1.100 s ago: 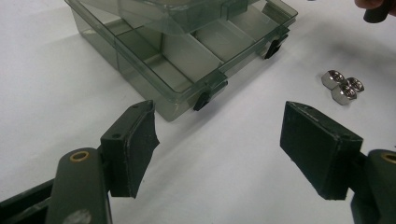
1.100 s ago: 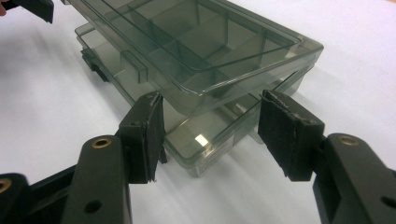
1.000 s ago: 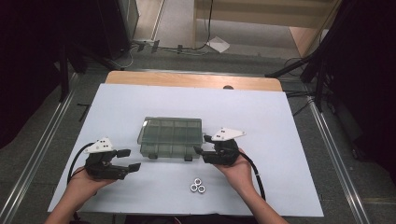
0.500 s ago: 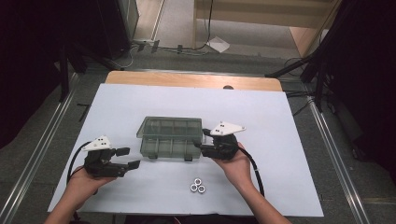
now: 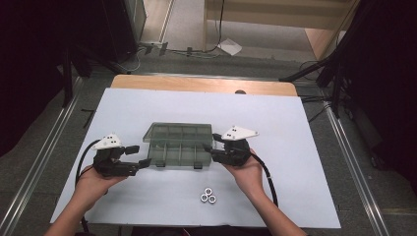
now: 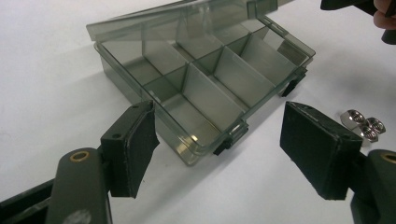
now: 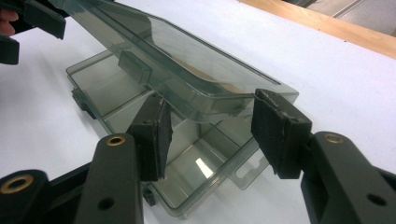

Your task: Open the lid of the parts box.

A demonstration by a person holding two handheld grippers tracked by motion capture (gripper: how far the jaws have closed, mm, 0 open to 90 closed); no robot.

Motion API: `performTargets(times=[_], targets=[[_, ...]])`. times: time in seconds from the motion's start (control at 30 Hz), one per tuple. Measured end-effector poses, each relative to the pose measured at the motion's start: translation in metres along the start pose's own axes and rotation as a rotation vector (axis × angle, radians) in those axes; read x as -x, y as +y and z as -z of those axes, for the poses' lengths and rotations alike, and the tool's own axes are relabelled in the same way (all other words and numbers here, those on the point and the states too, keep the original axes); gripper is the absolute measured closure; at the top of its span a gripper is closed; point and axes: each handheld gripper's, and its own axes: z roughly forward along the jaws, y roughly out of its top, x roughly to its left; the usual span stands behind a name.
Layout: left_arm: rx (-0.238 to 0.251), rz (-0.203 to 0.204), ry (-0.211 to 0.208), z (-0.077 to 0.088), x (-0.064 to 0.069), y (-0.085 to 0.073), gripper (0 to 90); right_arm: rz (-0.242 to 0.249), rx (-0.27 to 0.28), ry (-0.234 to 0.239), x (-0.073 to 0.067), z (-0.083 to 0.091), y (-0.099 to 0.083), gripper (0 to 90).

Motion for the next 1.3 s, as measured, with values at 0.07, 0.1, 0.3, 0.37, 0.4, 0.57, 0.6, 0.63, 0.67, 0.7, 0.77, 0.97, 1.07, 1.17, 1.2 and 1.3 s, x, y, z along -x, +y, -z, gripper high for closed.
performTargets(times=[0.07, 0.1, 0.3, 0.37, 0.4, 0.57, 0.6, 0.63, 0.67, 0.7, 0.77, 0.97, 1.07, 1.17, 1.2, 1.3], targets=[[0.003, -0.001, 0.005, 0.000, -0.002, 0.003, 27.1, -0.003, 0.001, -0.002, 0.001, 0.000, 0.001, 50.4], [0.001, -0.002, 0.009, 0.000, -0.004, 0.004, 27.1, -0.008, 0.003, -0.001, 0.002, 0.001, 0.001, 50.7], [0.022, -0.012, 0.029, -0.001, -0.010, 0.018, 27.2, -0.011, 0.005, -0.001, 0.004, 0.000, 0.004, 51.7], [0.027, -0.015, 0.031, -0.003, -0.012, 0.023, 27.2, -0.015, 0.003, 0.003, 0.004, 0.000, 0.005, 51.7], [0.029, -0.020, 0.034, -0.004, -0.013, 0.025, 27.3, -0.016, 0.004, 0.004, 0.005, 0.000, 0.005, 51.8], [0.033, -0.050, 0.038, -0.013, -0.013, 0.032, 33.0, -0.017, 0.007, 0.000, 0.005, 0.000, 0.006, 52.0], [0.038, -0.053, 0.042, -0.015, -0.012, 0.033, 33.1, -0.016, 0.008, 0.000, 0.005, 0.000, 0.007, 52.0], [0.040, -0.059, 0.046, -0.016, -0.012, 0.033, 33.1, -0.015, 0.005, 0.000, 0.006, 0.000, 0.007, 52.1], [0.043, -0.060, 0.055, -0.017, -0.012, 0.034, 33.1, -0.017, 0.006, 0.003, 0.006, 0.000, 0.008, 52.1], [0.042, -0.066, 0.062, -0.017, -0.013, 0.036, 33.3, -0.016, 0.008, 0.001, 0.006, 0.000, 0.008, 52.2], [0.060, -0.059, 0.065, -0.018, -0.014, 0.038, 37.9, -0.019, 0.007, 0.000, 0.007, 0.000, 0.009, 52.3], [0.063, -0.076, 0.077, -0.021, -0.015, 0.046, 42.1, -0.028, 0.011, 0.001, 0.010, -0.001, 0.013, 53.6], [0.070, -0.078, 0.089, -0.023, -0.016, 0.050, 42.2, -0.042, 0.017, 0.002, 0.012, -0.002, 0.015, 54.4], [0.075, -0.073, 0.098, -0.022, -0.019, 0.053, 47.7, -0.049, 0.024, 0.001, 0.014, -0.002, 0.017, 55.6], [0.074, -0.073, 0.102, -0.022, -0.020, 0.054, 48.8, -0.051, 0.024, 0.002, 0.015, -0.002, 0.018, 55.9], [0.071, -0.063, 0.099, -0.022, -0.022, 0.055, 51.8, -0.052, 0.032, -0.002, 0.017, -0.004, 0.020, 56.1]])
